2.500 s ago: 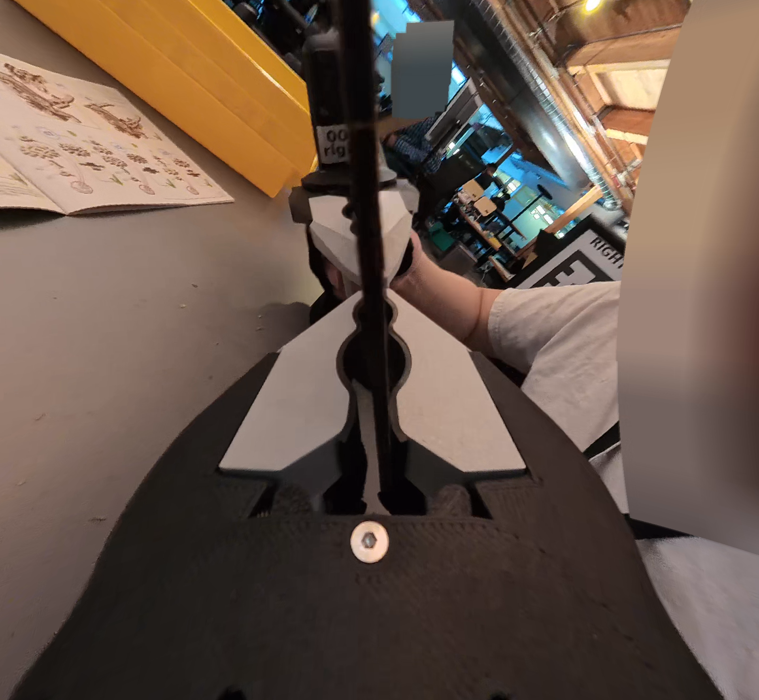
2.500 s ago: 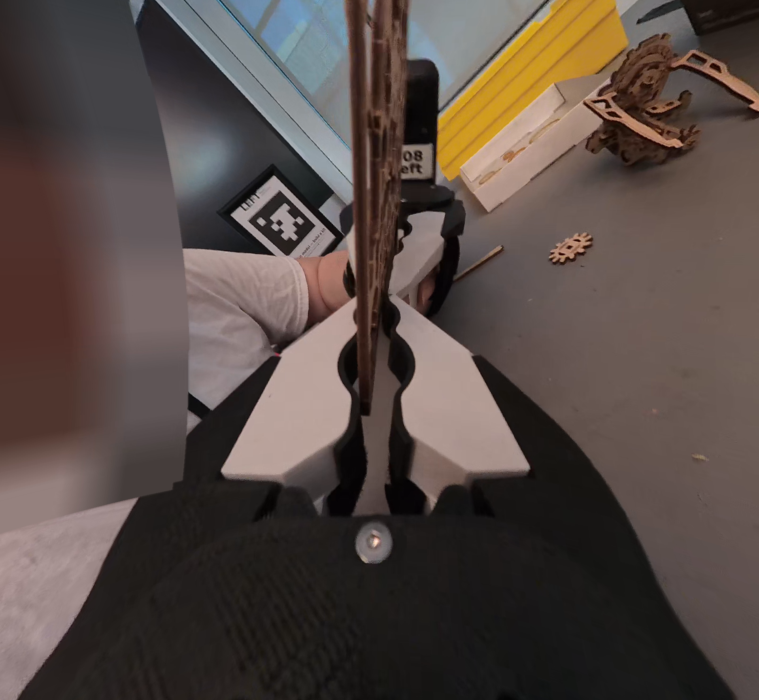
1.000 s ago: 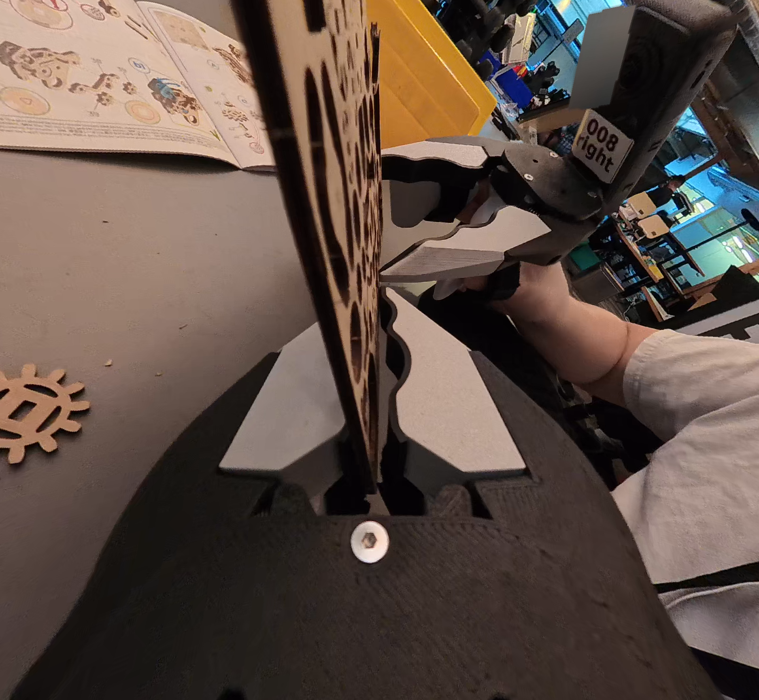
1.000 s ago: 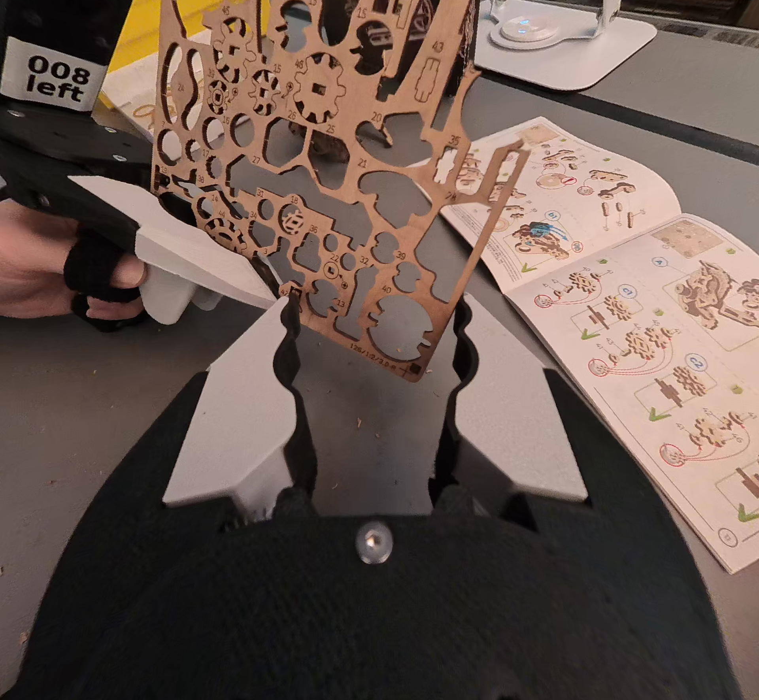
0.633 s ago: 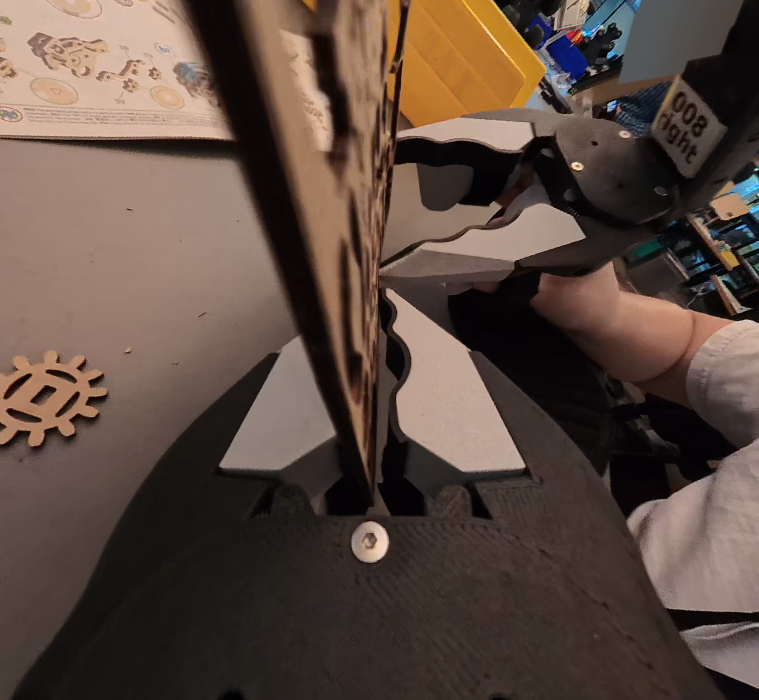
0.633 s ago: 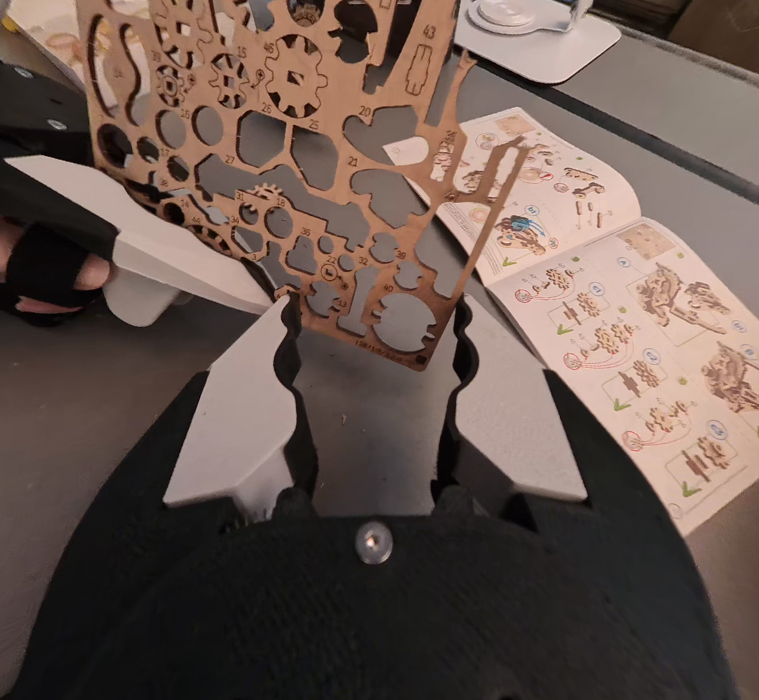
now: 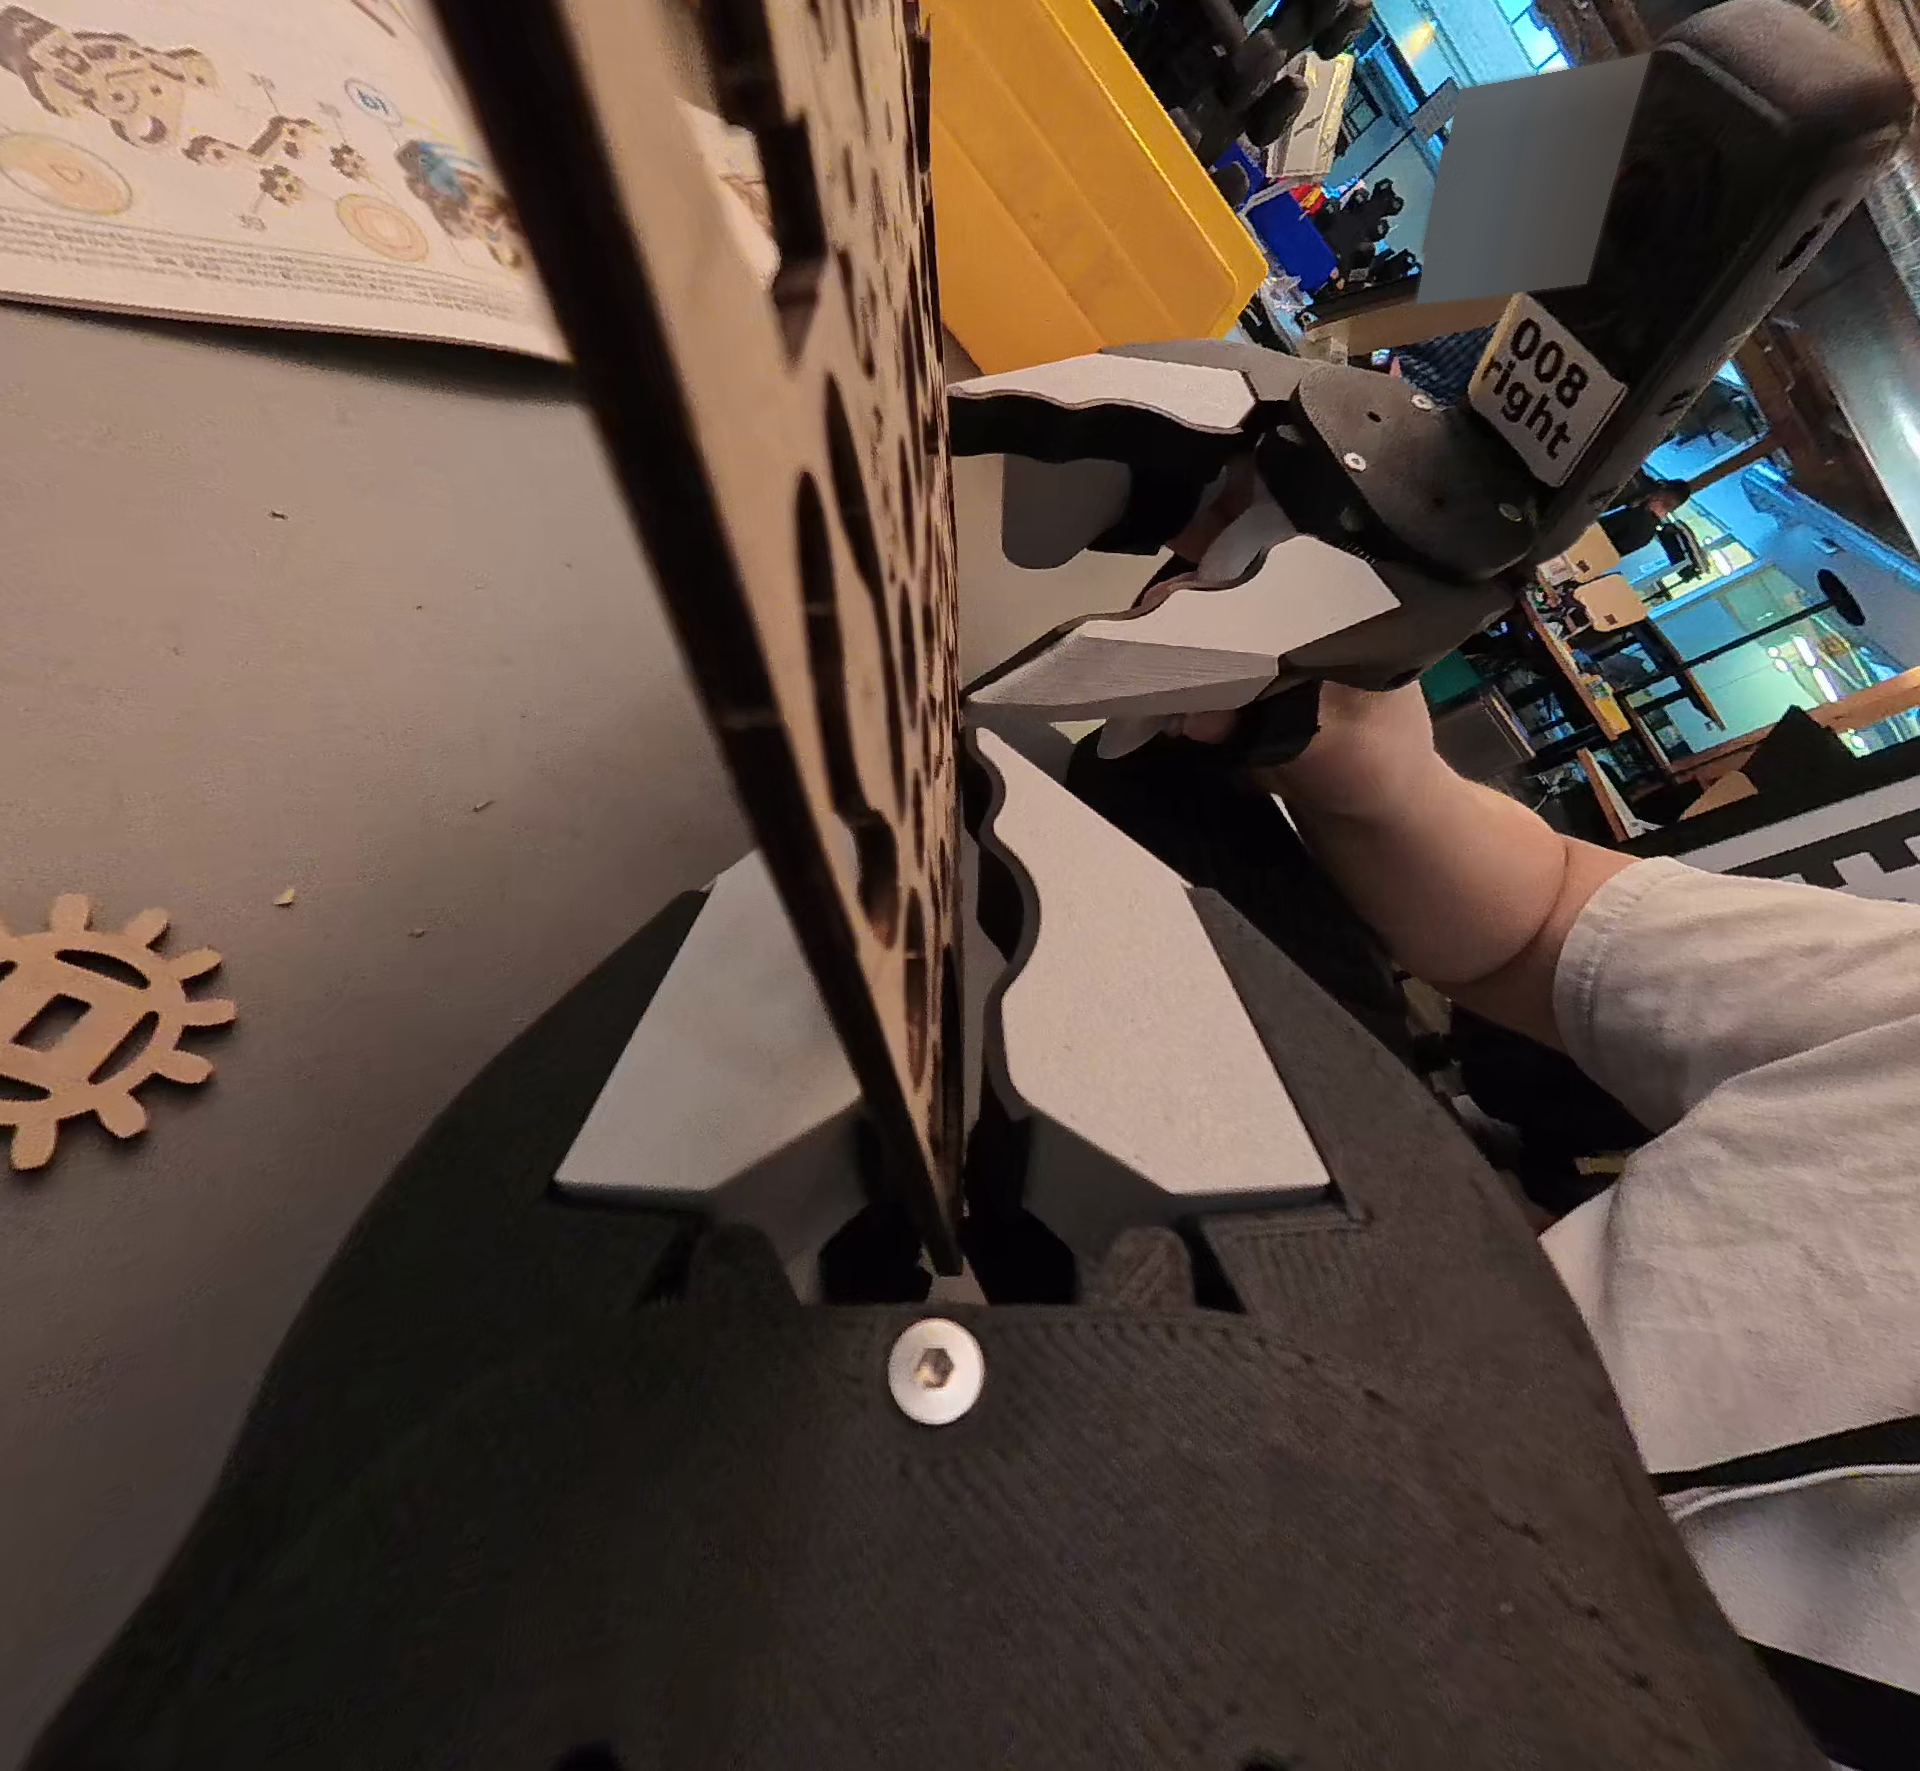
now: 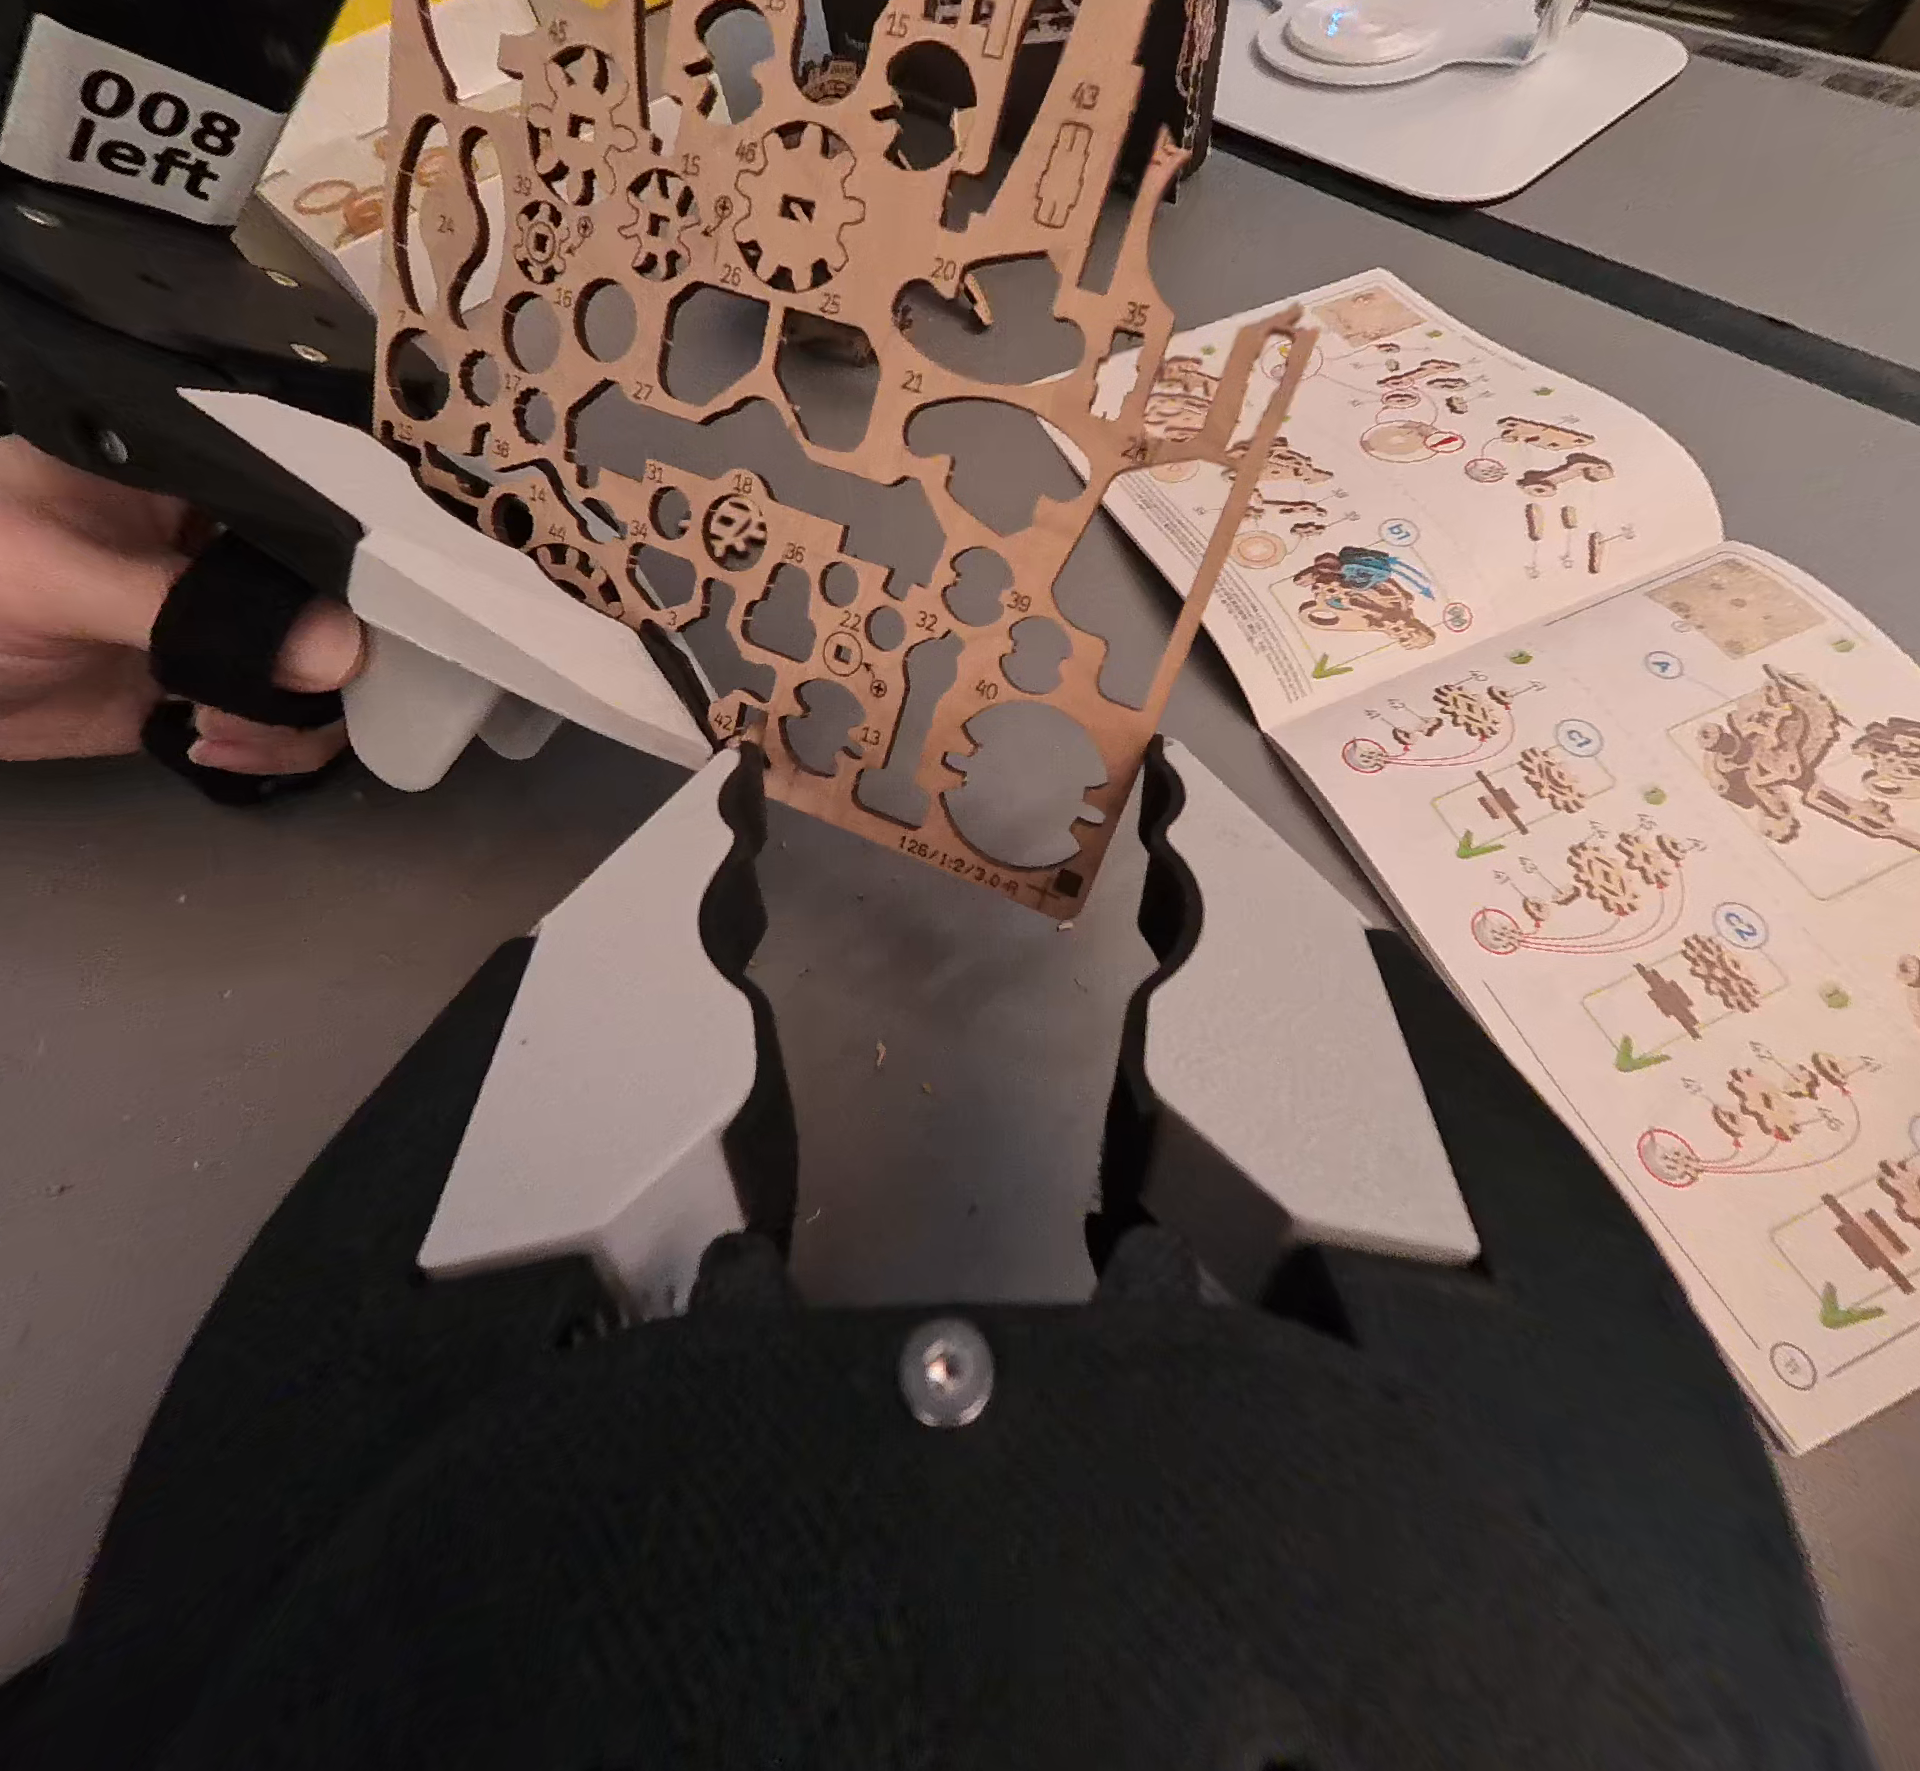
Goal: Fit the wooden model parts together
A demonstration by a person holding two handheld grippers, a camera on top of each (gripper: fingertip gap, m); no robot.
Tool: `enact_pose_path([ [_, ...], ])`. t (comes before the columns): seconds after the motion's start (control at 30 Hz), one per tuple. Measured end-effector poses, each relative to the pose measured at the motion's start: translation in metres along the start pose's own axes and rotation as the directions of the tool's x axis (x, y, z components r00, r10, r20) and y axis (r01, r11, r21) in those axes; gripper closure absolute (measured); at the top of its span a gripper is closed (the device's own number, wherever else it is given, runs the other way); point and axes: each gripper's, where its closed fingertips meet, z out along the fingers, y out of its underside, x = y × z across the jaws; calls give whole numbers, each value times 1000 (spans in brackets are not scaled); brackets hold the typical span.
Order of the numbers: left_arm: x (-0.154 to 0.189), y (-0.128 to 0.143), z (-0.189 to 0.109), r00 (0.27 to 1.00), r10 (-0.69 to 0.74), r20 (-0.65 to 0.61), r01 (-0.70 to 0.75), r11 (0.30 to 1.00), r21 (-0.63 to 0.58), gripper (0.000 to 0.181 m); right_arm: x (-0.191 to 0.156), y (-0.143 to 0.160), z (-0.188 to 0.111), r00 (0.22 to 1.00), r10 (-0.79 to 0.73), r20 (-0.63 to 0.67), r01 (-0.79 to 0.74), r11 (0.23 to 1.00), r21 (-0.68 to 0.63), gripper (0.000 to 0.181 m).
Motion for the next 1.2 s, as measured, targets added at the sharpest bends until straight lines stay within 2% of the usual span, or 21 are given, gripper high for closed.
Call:
enact_pose_path([
  [0.2,1,2,2,999,30,20,-30,999,-11,181,2,2,1,1000,7,-16,-7,1000,-10,107],
  [0.33,-2,8,4,987,127,101,-122,991,-59,181,2,6,1,994,-75,-85,70,996,-58,107],
  [0.5,-7,14,7,979,153,136,-139,984,-108,181,3,13,5,976,-174,-131,158,980,-124,108],
  [0.6,5,2,4,994,102,28,-101,994,-32,181,3,-6,-5,982,-172,-80,175,984,21,109],
  [0.67,9,-3,1,998,61,-25,-61,998,-8,181,-2,-19,-15,997,-66,43,61,992,110,109],
  [0.73,9,-4,-3,998,62,-33,-61,998,7,181,12,-34,-28,998,-6,56,-5,979,206,111],
  [0.83,14,-5,-8,996,15,-83,-15,1000,1,181,31,-49,-46,997,-5,73,-19,947,320,116],
  [0.97,20,-27,-29,995,84,-61,-82,996,34,181,26,-42,-46,965,7,262,-86,953,291,137],
  [1.03,26,-39,-45,990,139,-39,-137,990,38,181,15,-25,-38,941,-49,334,-25,977,212,149],
  [1.1,32,-46,-59,987,162,-19,-162,987,23,181,4,-7,-27,925,-157,345,111,983,149,150],
  [1.2,43,-31,-76,993,94,-65,-96,995,-27,181,-16,24,-11,863,-346,368,358,933,36,150],
])
